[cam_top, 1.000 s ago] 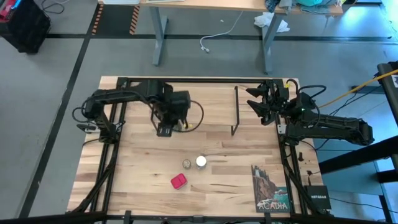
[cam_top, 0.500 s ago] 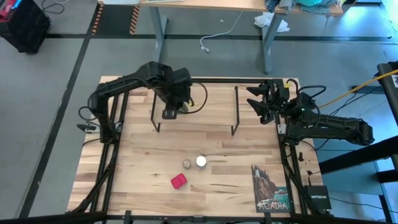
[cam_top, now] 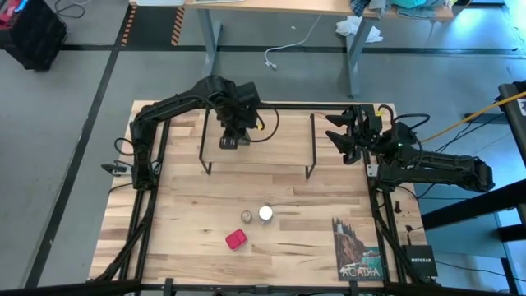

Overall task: Shelf spices
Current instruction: Put the green seasoning can on the shelf

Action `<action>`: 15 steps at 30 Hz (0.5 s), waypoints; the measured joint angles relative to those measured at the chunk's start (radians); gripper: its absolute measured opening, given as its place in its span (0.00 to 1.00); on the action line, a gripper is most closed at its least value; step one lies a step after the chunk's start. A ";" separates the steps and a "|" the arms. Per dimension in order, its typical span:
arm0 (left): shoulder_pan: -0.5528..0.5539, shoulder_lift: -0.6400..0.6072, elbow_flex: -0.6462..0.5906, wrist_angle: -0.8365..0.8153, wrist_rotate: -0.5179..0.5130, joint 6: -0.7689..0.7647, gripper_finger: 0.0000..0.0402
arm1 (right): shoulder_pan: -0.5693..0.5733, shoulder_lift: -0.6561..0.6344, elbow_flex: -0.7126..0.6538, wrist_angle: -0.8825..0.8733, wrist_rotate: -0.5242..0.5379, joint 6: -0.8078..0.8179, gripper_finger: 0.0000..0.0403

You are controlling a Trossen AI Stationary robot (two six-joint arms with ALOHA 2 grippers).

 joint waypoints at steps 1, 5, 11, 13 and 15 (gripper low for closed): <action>0.001 0.000 0.000 0.000 0.000 0.004 0.29 | 0.000 0.000 0.000 0.000 0.001 0.000 0.64; 0.006 0.000 0.000 0.000 0.002 0.003 0.29 | 0.000 0.000 0.000 0.001 0.002 -0.004 0.64; 0.006 0.040 0.000 0.001 0.002 -0.009 0.29 | 0.000 0.000 0.000 0.001 0.002 -0.006 0.64; 0.004 0.050 0.000 0.001 0.002 -0.010 0.29 | 0.000 0.000 0.000 0.001 0.002 -0.006 0.64; 0.003 0.052 0.000 -0.001 0.003 -0.010 0.29 | 0.000 0.000 0.000 0.001 0.001 -0.006 0.64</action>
